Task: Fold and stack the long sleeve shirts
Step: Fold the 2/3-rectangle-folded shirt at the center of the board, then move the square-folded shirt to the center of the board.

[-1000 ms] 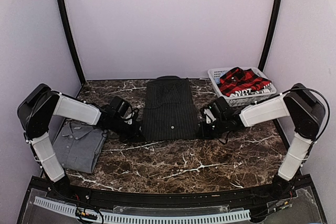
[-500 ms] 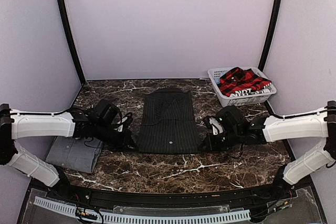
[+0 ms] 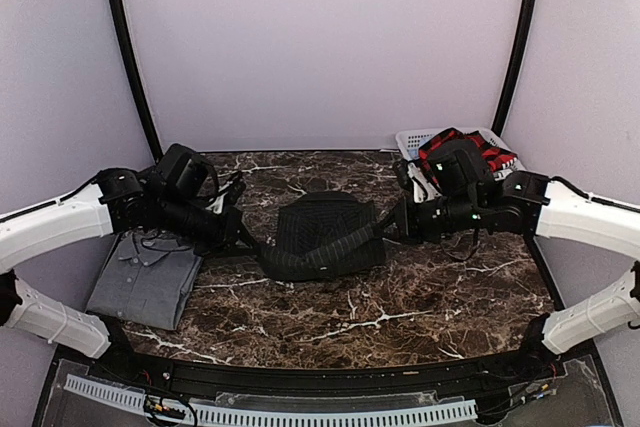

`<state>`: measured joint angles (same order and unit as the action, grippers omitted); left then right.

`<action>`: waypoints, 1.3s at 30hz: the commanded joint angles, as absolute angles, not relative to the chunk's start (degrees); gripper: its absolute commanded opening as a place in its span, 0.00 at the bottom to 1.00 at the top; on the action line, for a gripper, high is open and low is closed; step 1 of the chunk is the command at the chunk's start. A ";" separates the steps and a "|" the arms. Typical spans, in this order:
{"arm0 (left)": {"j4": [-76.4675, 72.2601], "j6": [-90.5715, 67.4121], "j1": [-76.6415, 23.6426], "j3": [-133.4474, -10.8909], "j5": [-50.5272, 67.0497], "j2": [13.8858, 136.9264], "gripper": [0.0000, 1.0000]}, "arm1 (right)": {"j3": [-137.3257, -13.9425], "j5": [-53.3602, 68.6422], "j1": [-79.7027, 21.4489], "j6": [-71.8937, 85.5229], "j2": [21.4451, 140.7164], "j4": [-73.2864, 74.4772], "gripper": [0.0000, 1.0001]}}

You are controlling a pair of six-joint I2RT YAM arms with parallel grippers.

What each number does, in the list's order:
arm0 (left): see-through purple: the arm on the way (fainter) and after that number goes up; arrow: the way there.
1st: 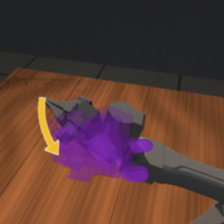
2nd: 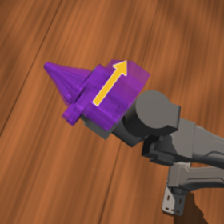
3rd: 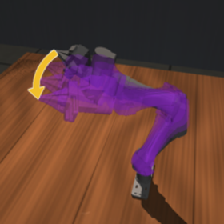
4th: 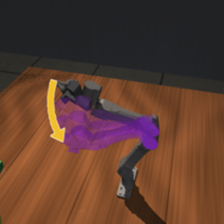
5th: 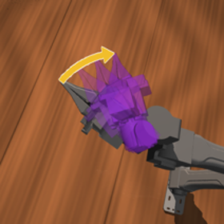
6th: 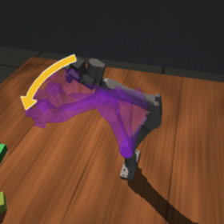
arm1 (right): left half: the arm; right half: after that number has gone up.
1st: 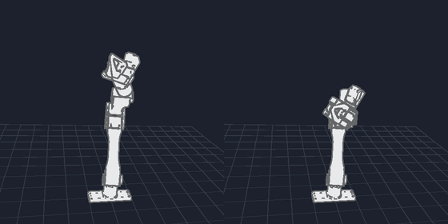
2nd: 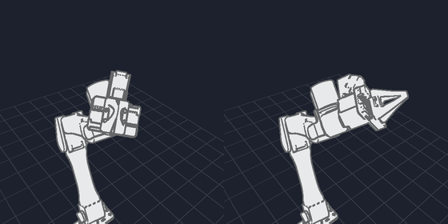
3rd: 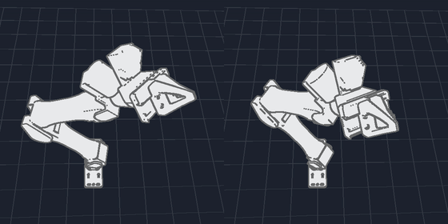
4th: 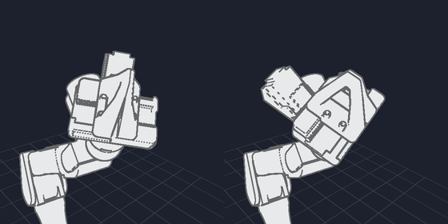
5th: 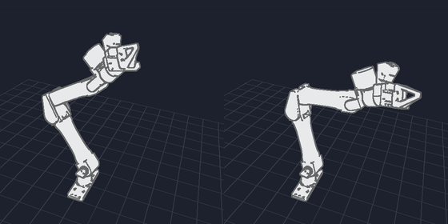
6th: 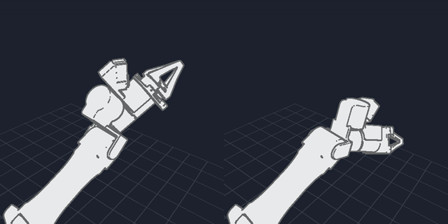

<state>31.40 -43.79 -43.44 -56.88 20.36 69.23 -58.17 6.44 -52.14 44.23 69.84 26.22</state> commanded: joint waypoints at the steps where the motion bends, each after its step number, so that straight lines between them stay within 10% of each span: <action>1: 28.90 -37.90 -36.04 -63.06 23.65 78.92 0.00 | -63.77 6.39 -43.68 39.17 78.66 22.41 0.00; 18: 13.03 -34.63 -21.95 -99.30 34.78 131.67 0.00 | -89.40 15.44 -25.79 33.60 124.76 10.10 0.00; 39: 3.93 -40.56 -25.22 -54.49 30.12 93.46 0.00 | -59.78 9.19 -39.00 39.32 98.50 6.39 0.00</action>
<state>6.42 -38.98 -25.10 -56.86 32.25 98.61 -60.58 12.12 -39.42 37.69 103.81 7.29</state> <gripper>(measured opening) 0.007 0.004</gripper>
